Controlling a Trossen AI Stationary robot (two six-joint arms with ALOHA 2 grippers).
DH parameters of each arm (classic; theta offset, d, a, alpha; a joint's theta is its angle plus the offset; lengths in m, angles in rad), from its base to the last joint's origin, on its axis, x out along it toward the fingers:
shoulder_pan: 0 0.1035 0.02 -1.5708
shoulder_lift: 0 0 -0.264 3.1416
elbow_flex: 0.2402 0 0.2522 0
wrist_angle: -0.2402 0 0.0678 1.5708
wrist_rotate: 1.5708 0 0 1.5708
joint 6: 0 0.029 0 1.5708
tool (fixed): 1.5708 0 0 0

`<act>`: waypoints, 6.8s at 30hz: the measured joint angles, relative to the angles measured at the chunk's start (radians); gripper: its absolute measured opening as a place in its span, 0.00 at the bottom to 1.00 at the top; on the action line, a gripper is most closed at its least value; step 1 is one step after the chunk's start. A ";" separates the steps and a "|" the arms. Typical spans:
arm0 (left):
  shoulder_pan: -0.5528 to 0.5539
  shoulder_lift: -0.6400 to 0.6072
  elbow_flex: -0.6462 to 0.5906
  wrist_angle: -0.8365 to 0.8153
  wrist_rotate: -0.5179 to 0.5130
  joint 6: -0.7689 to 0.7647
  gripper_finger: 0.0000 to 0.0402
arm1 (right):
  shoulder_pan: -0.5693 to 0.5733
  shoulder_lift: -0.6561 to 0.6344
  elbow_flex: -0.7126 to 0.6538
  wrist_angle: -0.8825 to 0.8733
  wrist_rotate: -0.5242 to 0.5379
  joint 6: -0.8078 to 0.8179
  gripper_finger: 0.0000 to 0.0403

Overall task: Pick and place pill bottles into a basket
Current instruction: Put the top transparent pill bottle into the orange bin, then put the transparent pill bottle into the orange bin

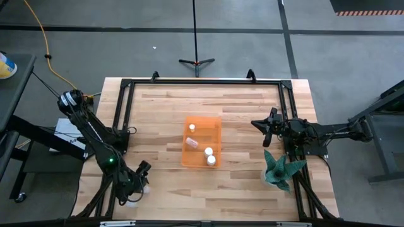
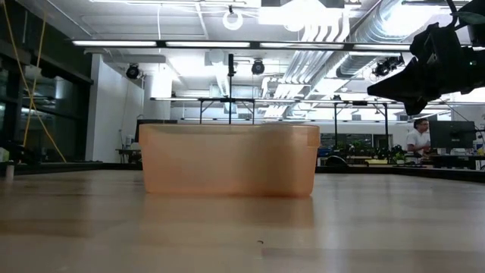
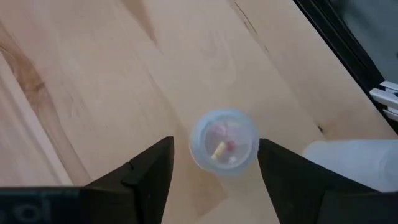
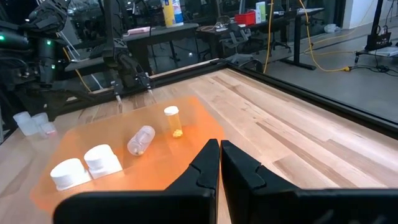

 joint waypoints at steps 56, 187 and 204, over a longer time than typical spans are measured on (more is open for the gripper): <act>0.042 -0.057 0.147 -0.097 -0.171 0.223 0.47 | 0.000 0.000 0.000 -0.016 0.001 -0.003 0.02; -0.033 0.381 0.493 -0.451 0.346 -1.861 0.74 | 0.000 0.000 0.051 0.069 -0.095 -0.259 0.02; -0.033 0.445 0.493 -0.441 0.363 -1.790 0.74 | 0.000 0.000 0.051 0.071 -0.110 -0.261 0.02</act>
